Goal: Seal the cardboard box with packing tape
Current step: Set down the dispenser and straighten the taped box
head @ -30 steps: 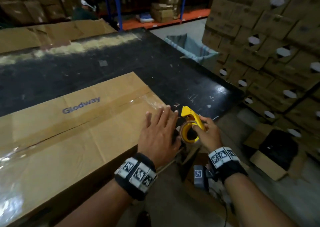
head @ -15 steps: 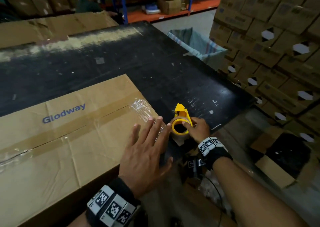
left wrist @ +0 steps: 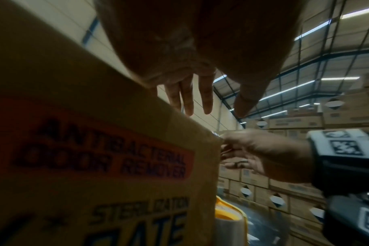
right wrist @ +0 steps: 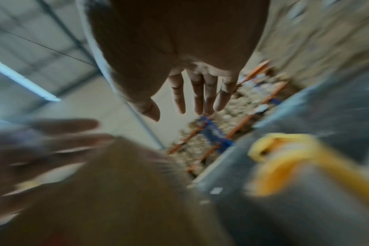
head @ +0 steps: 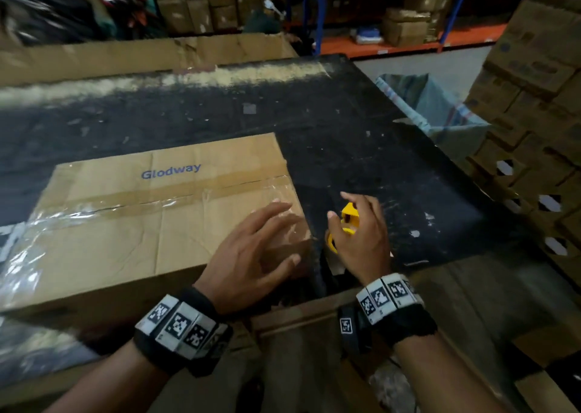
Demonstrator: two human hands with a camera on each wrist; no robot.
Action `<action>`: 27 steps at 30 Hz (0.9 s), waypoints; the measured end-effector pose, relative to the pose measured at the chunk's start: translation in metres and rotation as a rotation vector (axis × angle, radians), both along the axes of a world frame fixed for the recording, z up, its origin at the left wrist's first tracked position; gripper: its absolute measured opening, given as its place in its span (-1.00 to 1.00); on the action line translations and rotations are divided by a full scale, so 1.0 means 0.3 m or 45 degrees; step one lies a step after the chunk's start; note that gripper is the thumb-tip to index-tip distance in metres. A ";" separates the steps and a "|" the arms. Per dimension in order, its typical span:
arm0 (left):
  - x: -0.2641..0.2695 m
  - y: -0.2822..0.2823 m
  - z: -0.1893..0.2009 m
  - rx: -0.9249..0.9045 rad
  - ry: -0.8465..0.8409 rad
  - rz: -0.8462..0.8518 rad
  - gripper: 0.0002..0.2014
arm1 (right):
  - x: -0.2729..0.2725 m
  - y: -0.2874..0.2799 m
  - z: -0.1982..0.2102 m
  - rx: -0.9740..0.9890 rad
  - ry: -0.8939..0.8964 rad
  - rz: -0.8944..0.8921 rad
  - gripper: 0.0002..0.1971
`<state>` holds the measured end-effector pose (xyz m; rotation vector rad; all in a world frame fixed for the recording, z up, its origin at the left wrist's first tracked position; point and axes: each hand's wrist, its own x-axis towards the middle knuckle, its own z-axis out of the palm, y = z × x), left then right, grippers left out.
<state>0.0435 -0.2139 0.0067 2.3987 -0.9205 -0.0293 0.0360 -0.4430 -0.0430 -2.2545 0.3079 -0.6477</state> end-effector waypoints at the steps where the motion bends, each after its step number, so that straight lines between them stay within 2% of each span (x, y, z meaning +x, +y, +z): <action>1: -0.005 0.027 0.009 -0.045 -0.038 0.054 -0.42 | -0.003 0.038 0.035 -0.033 -0.080 0.092 -0.58; 3: -0.019 0.103 0.020 -0.094 -0.125 0.177 -0.47 | -0.003 0.116 0.088 -0.109 -0.180 0.272 -0.56; 6: -0.044 0.267 0.028 -0.088 -0.147 0.385 -0.47 | 0.000 0.230 0.127 -0.192 -0.178 0.501 -0.49; 9: -0.055 0.461 0.024 0.020 -0.153 0.594 -0.45 | 0.008 0.340 0.140 -0.361 -0.035 0.670 -0.37; 12: -0.054 0.650 -0.008 0.177 -0.130 0.763 -0.40 | 0.017 0.416 0.125 -0.604 0.154 0.748 -0.22; 15: -0.055 0.772 -0.057 0.323 -0.036 0.784 -0.32 | 0.022 0.453 0.106 -0.768 0.305 0.735 -0.16; 20: -0.057 0.785 -0.103 0.373 -0.108 0.794 -0.35 | 0.013 0.470 0.098 -0.873 0.329 0.667 -0.18; 23: -0.062 0.787 -0.094 0.291 -0.108 0.782 -0.37 | 0.011 0.474 0.097 -0.870 0.334 0.668 -0.19; 25: -0.081 0.800 -0.060 0.087 -0.068 0.706 -0.43 | 0.004 0.474 0.132 -0.759 0.290 0.660 -0.24; 27: -0.152 0.822 -0.039 -0.125 -0.066 0.612 -0.54 | -0.054 0.451 0.155 -0.633 0.143 0.588 -0.34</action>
